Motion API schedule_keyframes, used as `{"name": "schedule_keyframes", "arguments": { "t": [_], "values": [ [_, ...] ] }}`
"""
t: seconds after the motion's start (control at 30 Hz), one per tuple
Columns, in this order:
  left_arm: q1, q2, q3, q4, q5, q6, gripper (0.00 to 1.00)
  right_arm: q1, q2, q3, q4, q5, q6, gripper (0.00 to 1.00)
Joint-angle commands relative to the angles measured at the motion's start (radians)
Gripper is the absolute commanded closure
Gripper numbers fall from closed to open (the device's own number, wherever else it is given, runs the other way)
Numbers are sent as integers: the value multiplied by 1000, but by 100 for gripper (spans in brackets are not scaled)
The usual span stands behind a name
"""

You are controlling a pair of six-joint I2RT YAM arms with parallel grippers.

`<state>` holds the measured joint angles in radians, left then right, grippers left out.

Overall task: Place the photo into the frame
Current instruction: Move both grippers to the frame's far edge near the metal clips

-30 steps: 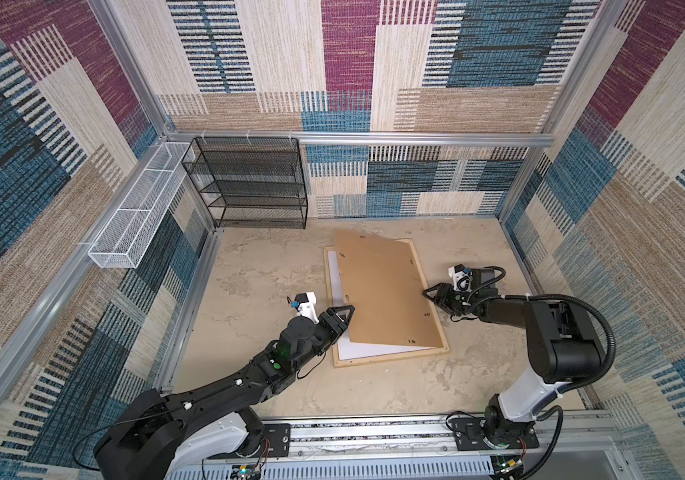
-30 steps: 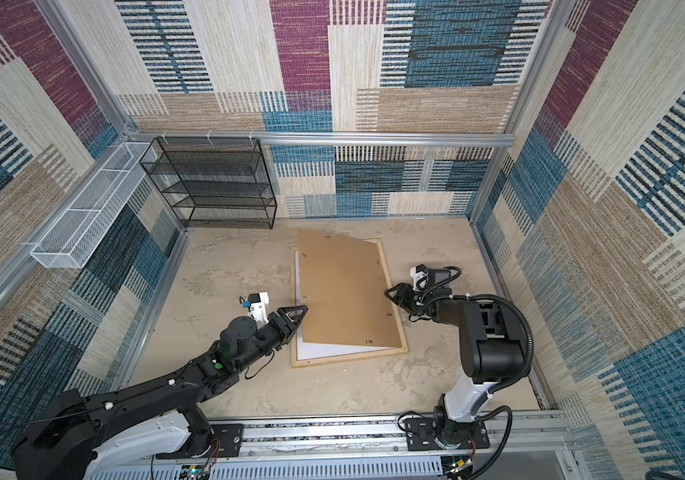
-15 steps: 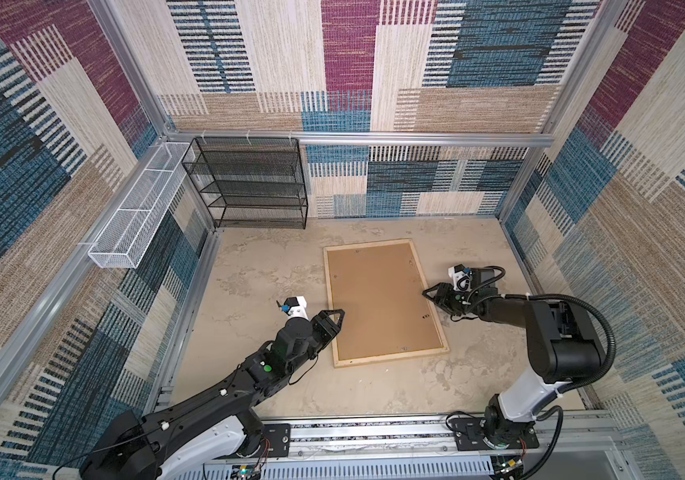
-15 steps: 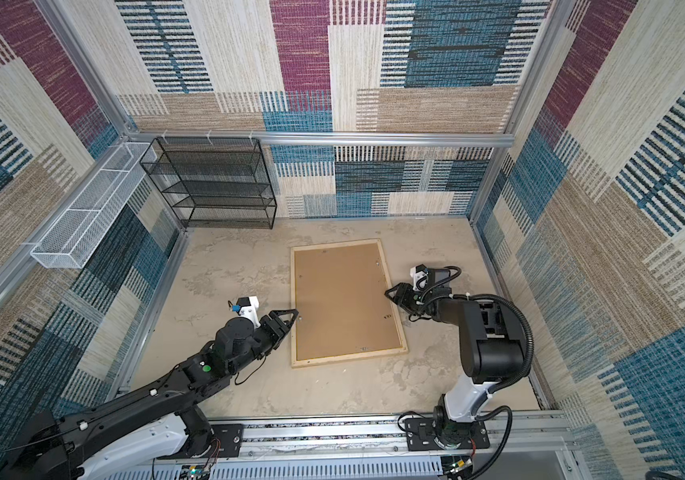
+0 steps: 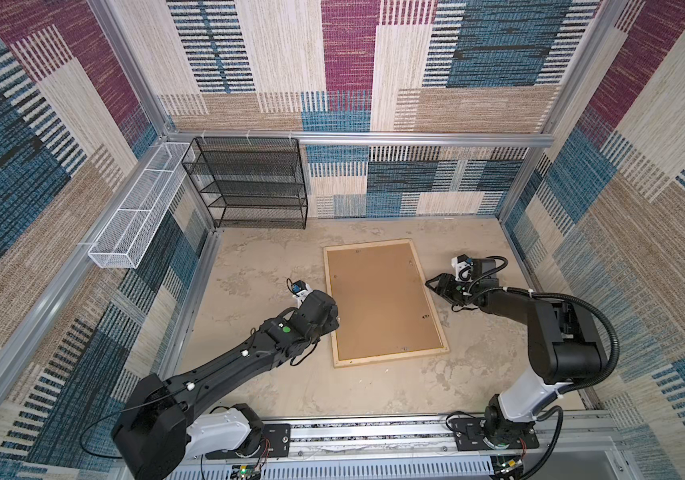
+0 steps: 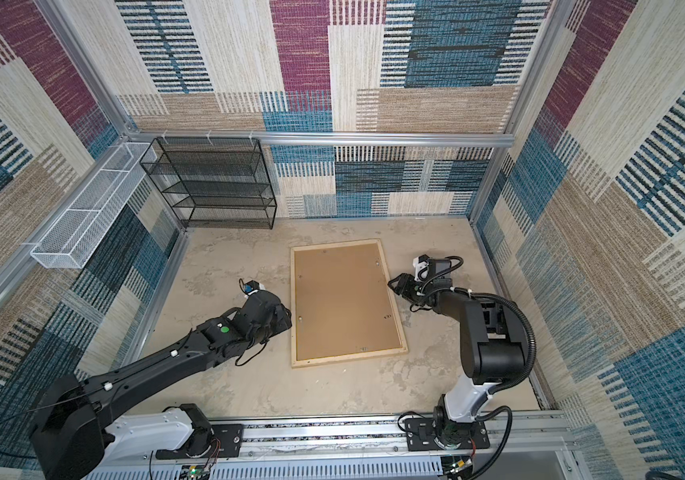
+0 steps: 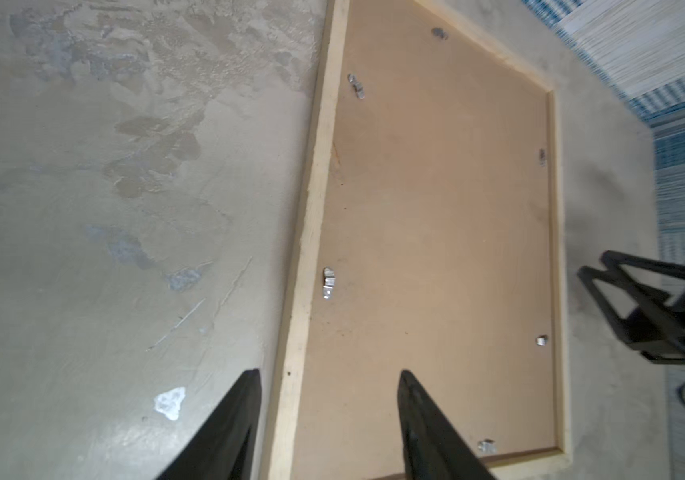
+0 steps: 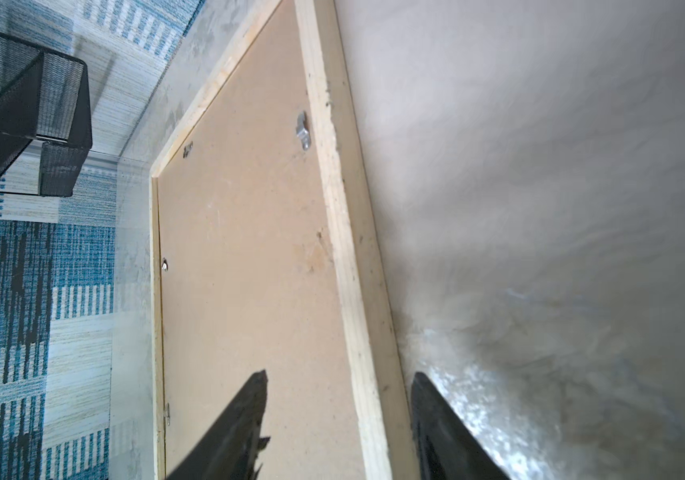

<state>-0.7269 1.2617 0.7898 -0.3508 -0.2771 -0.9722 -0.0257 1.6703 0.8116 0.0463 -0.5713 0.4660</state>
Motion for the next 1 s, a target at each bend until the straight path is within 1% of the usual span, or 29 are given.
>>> {"name": "schedule_keyframes", "arguments": {
  "t": [0.0,0.17,0.23,0.37,0.43,0.53,0.73,0.87,0.97],
  "values": [
    [33,67,17,-28,79,102,48,2,-22,15,7,18,-16,42],
    [127,141,-11,79,210,143,50,13,-39,21,28,19,-23,43],
    [157,179,3,84,250,158,51,20,-38,24,44,9,-20,43],
    [178,252,22,118,338,191,54,49,-14,51,65,-35,-29,43],
    [181,285,29,137,361,199,55,74,6,70,67,-48,-36,45],
    [187,314,37,154,370,204,56,116,47,103,73,-55,-37,45],
    [195,350,78,135,334,230,57,185,141,179,86,-78,-23,49],
    [203,388,112,134,331,257,64,219,185,216,94,-82,-10,49],
    [219,415,136,146,318,282,65,234,204,233,99,-83,-2,49]
  ]
}}
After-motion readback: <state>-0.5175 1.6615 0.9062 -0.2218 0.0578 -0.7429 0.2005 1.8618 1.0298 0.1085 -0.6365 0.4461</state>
